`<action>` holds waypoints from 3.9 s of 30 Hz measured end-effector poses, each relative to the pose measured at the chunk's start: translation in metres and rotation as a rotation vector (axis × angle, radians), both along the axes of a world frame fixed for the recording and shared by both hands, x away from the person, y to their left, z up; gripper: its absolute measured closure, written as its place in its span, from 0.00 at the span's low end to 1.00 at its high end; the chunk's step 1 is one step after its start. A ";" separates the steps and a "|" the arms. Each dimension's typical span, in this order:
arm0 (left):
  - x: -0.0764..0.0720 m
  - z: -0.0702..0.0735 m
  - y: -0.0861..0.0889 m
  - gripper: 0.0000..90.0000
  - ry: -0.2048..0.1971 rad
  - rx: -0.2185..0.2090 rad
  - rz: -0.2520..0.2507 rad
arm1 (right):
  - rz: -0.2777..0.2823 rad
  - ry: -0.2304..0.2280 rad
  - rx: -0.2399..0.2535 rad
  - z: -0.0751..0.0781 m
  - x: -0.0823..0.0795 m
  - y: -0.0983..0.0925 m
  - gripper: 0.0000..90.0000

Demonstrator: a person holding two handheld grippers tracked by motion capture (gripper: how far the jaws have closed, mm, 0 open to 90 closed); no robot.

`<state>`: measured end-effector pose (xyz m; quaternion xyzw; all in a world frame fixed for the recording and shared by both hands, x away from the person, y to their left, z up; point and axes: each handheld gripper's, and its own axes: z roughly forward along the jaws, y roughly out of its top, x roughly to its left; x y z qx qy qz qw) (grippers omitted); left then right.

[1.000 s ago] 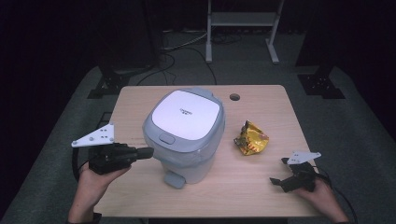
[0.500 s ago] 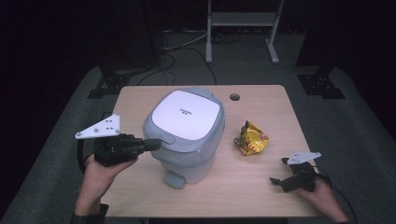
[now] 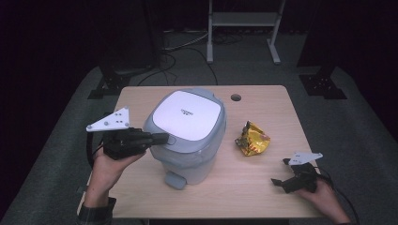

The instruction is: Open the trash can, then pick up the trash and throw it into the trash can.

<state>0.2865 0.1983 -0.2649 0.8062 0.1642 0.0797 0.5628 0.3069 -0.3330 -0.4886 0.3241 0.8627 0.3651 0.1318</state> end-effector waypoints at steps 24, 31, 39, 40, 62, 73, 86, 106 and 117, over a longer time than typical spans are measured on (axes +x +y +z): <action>0.004 -0.005 -0.003 1.00 0.020 0.013 0.005 | -0.002 0.000 0.000 0.000 0.000 0.000 0.01; 0.003 -0.004 0.003 1.00 0.013 0.004 0.018 | -0.002 0.000 0.000 0.000 0.000 0.000 0.01; -0.005 0.001 0.016 0.96 -0.003 -0.005 0.040 | -0.002 0.001 0.000 0.000 0.000 0.000 0.01; -0.005 0.001 0.016 0.96 -0.003 -0.005 0.040 | -0.002 0.001 0.000 0.000 0.000 0.000 0.01; -0.026 -0.010 0.051 0.83 0.009 0.015 0.118 | -0.002 0.000 0.000 0.000 0.000 0.000 0.01; -0.025 -0.030 0.060 0.58 0.029 0.046 0.175 | -0.004 0.000 0.000 0.000 -0.001 0.000 0.01; -0.010 -0.073 0.059 0.21 0.031 0.138 0.278 | -0.005 0.001 -0.001 0.000 -0.001 0.000 0.01; 0.004 -0.135 0.054 0.03 0.038 0.216 0.349 | 0.013 -0.001 -0.001 0.000 -0.001 -0.001 0.01; 0.008 -0.167 0.054 0.01 0.071 0.270 0.397 | 0.005 0.001 0.000 0.000 -0.001 0.000 0.01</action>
